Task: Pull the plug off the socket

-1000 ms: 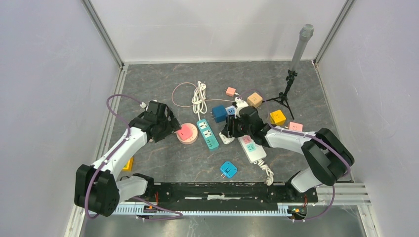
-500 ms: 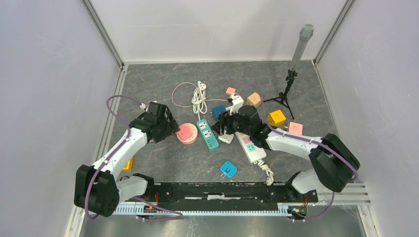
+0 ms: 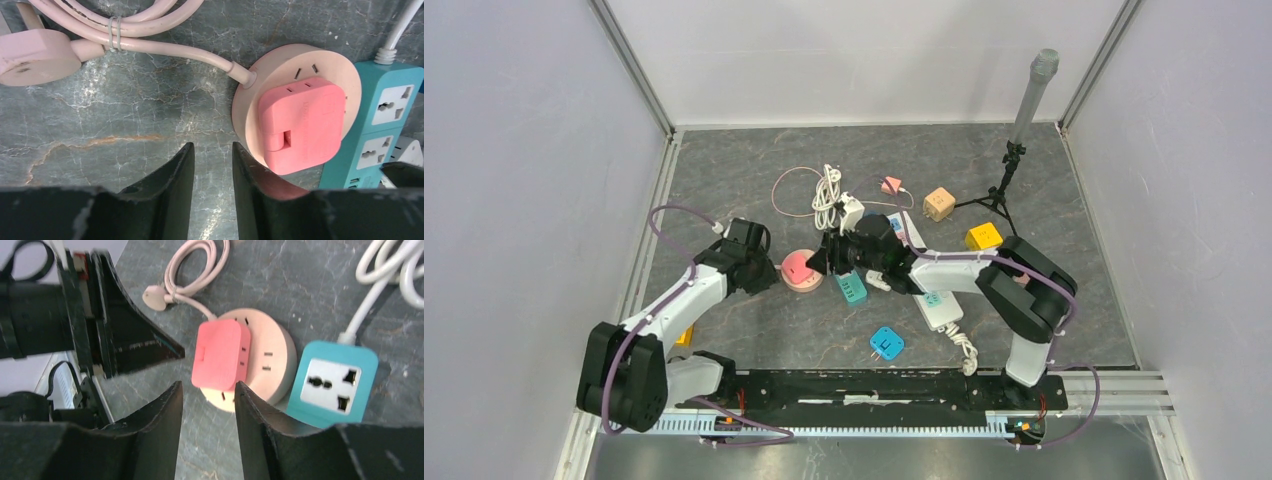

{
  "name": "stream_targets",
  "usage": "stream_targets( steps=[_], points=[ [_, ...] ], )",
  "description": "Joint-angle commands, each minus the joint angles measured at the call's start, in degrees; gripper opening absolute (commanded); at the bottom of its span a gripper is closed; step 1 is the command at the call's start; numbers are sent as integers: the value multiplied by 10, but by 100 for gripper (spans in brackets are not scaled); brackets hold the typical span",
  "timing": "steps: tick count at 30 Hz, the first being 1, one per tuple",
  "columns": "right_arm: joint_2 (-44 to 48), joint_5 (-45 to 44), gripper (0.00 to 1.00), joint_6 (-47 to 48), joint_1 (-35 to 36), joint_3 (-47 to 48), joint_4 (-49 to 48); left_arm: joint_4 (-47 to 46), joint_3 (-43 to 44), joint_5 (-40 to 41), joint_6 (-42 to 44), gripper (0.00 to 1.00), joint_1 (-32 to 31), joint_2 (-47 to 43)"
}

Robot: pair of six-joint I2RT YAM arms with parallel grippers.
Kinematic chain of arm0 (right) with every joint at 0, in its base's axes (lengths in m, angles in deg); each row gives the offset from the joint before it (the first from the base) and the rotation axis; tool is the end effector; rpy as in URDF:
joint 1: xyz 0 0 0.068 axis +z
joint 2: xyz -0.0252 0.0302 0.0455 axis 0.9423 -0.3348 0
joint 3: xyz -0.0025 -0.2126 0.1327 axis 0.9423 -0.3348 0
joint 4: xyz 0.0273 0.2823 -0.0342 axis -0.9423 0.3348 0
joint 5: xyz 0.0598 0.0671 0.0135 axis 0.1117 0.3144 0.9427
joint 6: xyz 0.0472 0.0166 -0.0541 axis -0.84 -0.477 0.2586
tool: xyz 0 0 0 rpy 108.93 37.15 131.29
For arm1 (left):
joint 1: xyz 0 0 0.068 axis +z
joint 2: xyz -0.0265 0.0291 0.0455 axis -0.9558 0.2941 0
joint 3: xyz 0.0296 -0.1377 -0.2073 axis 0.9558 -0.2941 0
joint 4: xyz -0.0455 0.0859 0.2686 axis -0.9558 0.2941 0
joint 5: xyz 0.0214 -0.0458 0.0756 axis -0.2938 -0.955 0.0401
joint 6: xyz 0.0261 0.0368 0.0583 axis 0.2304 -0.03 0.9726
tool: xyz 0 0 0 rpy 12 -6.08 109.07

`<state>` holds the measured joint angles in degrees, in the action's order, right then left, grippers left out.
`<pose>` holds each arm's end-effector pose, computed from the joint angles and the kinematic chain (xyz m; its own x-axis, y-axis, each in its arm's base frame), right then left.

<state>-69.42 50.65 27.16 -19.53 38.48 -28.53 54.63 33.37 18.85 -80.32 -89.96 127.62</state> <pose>0.2532 0.3310 0.1276 -0.7131 0.0522 -0.6991 -0.5619 0.5537 0.6146 0.2492 -0.0703 0.1304 -0.7794 -0.4740 -0.4098 -0.3939 0.8793 -0.2678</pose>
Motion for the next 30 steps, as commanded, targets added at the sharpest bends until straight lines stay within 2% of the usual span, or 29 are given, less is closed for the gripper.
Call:
stream_targets(
  steps=[1,13,18,22,28,30],
  points=[
    [-30,-29,47,6,5,61,-2,-62,-21,-1,-21,39,3,4],
    [-94,1,50,-20,5,121,49,-89,-27,-28,-27,37,3,35],
    [-106,30,51,-33,5,116,24,-96,-26,-39,-27,37,3,41],
    [-109,85,49,-71,5,101,-31,-103,-24,-53,-26,37,3,53],
    [-81,130,43,-173,4,16,-246,-92,-18,-49,-25,37,3,59],
    [-87,145,41,-185,5,18,-264,-90,-18,-48,-25,37,3,60]
  ],
)
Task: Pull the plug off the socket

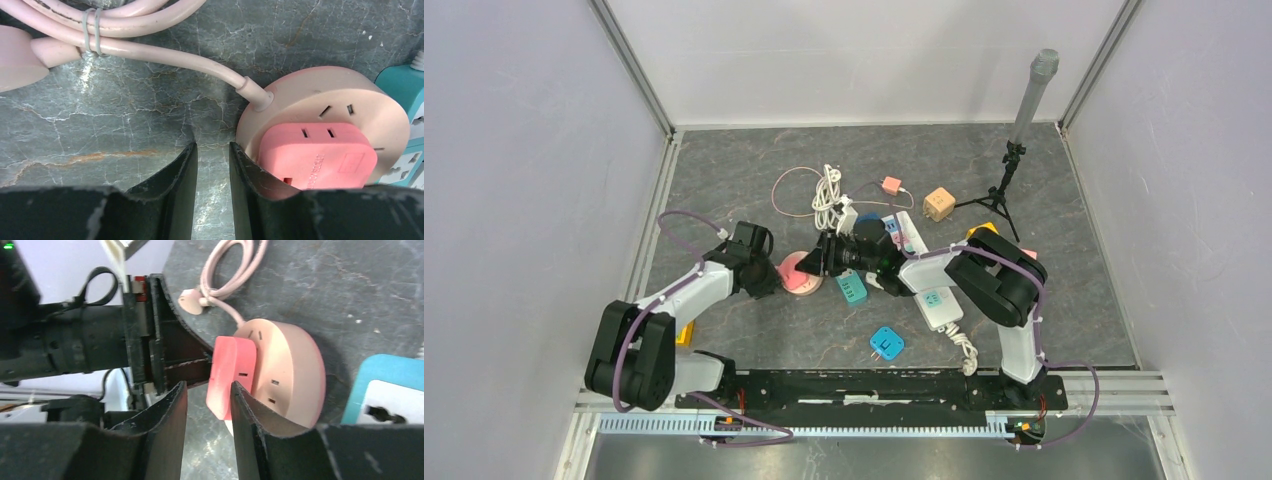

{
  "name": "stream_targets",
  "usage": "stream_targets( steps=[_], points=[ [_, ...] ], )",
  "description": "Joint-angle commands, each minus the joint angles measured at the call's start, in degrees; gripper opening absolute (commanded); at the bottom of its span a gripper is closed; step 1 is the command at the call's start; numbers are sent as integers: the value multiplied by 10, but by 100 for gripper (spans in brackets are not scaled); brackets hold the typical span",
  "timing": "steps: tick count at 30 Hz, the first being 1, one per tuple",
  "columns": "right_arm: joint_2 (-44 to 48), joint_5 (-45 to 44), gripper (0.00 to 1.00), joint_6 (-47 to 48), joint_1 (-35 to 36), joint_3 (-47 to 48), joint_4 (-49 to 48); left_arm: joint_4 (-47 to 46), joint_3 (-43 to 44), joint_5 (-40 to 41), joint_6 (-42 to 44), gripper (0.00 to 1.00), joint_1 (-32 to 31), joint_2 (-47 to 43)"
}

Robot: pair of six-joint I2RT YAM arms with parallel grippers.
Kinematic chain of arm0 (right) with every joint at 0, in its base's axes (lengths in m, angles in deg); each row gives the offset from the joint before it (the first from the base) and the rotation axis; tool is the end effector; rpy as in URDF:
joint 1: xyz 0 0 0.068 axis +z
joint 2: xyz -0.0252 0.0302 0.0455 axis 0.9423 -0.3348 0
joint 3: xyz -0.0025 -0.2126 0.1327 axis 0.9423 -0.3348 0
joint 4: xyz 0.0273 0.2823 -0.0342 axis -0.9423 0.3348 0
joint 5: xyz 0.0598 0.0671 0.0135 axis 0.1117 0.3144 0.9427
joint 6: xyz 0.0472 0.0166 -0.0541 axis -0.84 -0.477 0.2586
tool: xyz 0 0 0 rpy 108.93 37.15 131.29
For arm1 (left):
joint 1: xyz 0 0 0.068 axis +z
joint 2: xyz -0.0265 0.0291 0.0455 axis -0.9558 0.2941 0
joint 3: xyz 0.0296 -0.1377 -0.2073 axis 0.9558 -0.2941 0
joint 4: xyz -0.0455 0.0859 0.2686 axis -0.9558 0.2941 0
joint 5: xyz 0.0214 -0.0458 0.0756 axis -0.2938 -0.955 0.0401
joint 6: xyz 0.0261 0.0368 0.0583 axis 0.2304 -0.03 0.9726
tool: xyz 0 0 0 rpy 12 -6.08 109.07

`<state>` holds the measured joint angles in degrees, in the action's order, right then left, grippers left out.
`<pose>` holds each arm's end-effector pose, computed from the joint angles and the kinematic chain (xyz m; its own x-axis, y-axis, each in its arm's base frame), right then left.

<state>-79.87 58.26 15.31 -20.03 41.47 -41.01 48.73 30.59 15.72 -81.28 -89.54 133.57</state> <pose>0.2625 0.3488 0.0988 -0.8182 0.1231 -0.5616 -0.4746 0.4068 0.7806 0.2501 -0.0721 0.0963 -0.8042 -0.4866 -0.3412 -0.4083 0.8696 -0.2776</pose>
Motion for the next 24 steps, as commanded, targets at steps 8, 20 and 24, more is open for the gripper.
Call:
stream_targets(
  steps=[8,20,24],
  points=[
    [43,37,38,-32,-8,-30,-104,9,35,17,-10,37,-1,-17],
    [90,-129,46,124,-24,-4,164,87,117,30,-4,77,-4,-44],
    [74,-118,44,131,-24,3,166,97,145,27,-11,88,-13,-19]
  ],
)
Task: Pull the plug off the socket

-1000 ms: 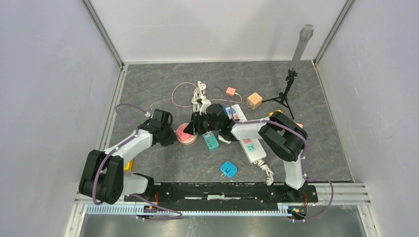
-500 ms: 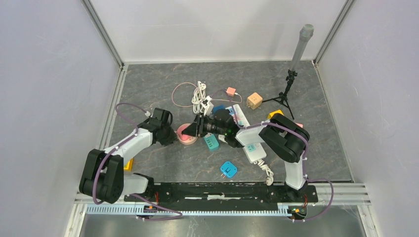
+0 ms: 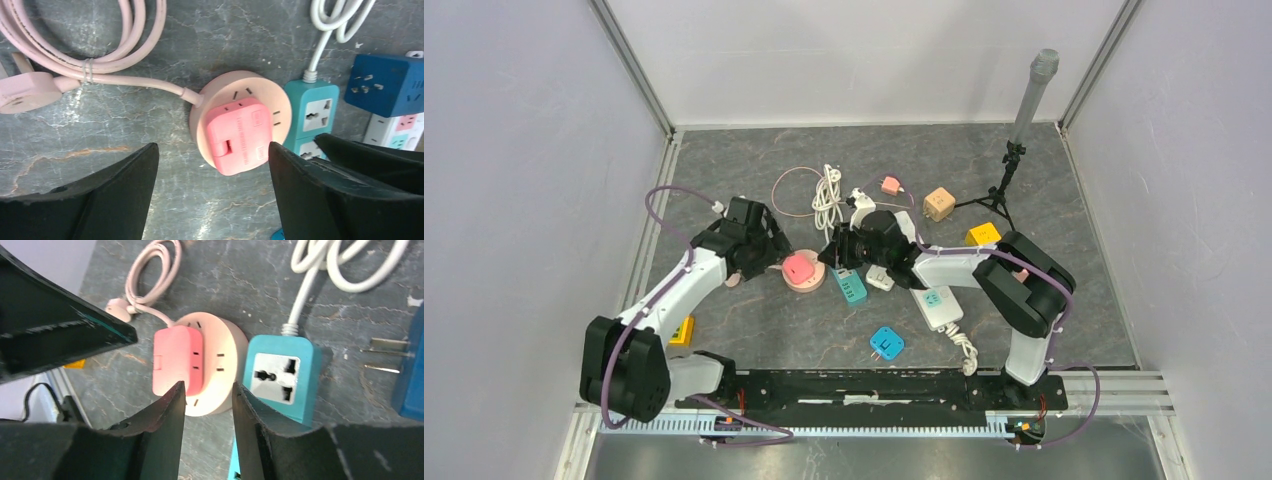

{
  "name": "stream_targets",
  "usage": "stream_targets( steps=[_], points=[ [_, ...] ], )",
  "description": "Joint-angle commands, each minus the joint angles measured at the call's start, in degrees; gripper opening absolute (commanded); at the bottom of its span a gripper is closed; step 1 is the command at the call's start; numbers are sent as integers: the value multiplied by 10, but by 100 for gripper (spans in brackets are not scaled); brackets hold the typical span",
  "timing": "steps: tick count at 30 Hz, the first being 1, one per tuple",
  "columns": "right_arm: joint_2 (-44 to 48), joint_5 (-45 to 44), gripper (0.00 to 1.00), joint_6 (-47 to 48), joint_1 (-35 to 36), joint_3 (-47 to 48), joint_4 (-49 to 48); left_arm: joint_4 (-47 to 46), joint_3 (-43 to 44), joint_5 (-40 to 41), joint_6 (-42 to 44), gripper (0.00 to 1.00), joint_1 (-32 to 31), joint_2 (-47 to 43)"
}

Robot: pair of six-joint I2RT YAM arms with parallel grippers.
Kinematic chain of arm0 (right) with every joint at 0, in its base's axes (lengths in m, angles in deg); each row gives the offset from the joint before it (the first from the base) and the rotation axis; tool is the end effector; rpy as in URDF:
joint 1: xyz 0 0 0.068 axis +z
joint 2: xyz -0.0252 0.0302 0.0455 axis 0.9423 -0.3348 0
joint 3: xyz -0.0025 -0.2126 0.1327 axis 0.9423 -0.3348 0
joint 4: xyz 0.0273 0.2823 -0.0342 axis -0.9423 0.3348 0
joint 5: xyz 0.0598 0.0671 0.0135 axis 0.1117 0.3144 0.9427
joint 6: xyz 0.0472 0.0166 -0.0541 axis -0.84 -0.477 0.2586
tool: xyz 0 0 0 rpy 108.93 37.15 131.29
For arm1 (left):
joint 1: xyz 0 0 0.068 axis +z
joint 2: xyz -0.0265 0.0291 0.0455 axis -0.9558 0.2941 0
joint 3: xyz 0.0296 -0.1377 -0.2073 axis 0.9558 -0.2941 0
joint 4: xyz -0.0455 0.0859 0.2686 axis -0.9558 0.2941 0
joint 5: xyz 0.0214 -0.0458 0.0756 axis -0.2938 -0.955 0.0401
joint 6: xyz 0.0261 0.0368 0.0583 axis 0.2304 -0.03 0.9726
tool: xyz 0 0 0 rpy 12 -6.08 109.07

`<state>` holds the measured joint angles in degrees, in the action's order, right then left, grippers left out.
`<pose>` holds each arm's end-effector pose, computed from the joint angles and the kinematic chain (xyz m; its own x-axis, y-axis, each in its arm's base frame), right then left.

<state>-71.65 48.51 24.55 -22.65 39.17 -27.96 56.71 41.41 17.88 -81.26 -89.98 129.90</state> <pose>0.2745 0.3173 0.1148 -0.7380 0.1180 -0.6645 -0.4686 0.6190 0.6303 0.2719 -0.0784 0.1649 -0.7533 -0.4952 -0.4328 -0.3817 0.8651 -0.3255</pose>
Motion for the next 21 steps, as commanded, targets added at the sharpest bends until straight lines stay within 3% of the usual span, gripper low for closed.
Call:
stream_targets(
  steps=[1,6,15,17,21],
  points=[
    [-12,-15,42,37,2,28,34,18,42,5,-15,91,-15,25],
    [-25,-10,40,30,2,35,33,29,65,36,-30,99,-53,75],
    [-17,-20,37,35,3,21,32,55,100,89,-34,100,-101,163],
    [-17,-20,37,38,3,23,36,55,101,91,-36,96,-108,172],
    [-22,-14,37,42,4,29,39,50,85,88,-37,73,-111,160]
  ],
)
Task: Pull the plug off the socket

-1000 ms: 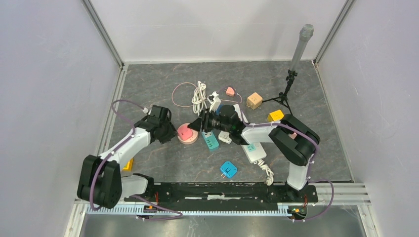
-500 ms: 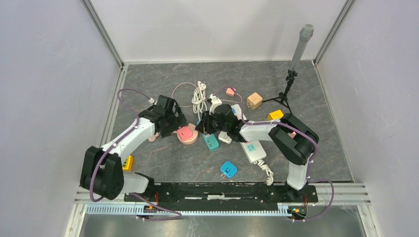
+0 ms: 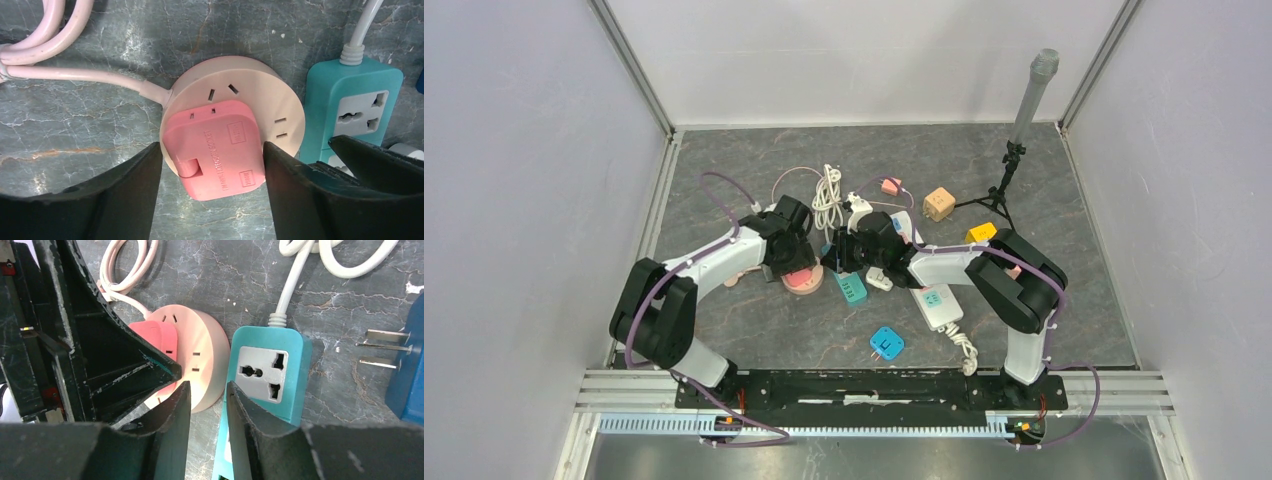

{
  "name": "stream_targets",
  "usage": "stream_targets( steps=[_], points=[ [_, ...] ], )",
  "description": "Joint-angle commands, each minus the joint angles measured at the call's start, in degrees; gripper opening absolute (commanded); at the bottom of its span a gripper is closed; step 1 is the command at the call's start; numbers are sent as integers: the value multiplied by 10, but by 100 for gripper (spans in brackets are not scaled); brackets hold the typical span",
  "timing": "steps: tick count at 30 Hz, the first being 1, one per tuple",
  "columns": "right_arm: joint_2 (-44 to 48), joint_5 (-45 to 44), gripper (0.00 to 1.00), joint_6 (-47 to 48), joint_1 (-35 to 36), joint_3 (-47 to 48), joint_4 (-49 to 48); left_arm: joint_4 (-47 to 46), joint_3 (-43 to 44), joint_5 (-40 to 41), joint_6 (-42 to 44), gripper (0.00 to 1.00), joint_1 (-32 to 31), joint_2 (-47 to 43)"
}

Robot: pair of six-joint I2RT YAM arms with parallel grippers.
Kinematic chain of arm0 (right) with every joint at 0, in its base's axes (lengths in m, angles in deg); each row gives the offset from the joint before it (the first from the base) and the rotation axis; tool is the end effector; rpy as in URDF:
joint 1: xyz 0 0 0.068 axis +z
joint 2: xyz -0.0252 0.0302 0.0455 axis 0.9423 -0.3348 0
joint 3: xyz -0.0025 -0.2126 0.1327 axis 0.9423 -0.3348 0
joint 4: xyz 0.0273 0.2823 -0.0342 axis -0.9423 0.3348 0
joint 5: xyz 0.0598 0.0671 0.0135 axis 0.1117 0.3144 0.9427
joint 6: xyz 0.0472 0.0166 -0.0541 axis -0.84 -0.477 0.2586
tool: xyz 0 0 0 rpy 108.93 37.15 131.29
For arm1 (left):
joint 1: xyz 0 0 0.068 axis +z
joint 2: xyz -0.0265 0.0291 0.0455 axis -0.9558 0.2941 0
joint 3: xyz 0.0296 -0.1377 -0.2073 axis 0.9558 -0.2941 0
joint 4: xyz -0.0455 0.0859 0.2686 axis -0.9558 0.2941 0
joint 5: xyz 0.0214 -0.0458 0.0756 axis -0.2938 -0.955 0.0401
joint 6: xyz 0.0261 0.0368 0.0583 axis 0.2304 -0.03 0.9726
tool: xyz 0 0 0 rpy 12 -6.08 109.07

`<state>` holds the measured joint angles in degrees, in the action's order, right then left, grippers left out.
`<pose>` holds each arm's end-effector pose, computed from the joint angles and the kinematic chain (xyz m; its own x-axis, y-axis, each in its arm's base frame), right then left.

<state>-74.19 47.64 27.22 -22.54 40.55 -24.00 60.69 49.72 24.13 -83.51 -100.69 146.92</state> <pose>0.2755 0.3182 0.0967 -0.7516 0.0497 -0.6577 -0.4625 0.6711 0.5793 0.2826 -0.1359 0.1259 -0.8644 -0.3487 -0.3623 -0.3265 0.9372 -0.1230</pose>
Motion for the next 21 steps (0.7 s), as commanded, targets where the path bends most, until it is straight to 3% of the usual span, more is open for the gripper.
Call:
stream_targets(
  steps=[1,4,9,21],
  points=[
    [1,-3,37,15,4,15,-1,8,-4,26,-12,71,-4,-15],
    [-2,13,37,18,7,24,-6,-11,-30,13,8,61,-3,-41],
    [-27,52,39,35,20,60,5,-44,-62,-18,37,53,-4,-79],
    [-60,37,35,28,25,38,27,-84,-108,-40,54,48,-3,-153]
  ],
)
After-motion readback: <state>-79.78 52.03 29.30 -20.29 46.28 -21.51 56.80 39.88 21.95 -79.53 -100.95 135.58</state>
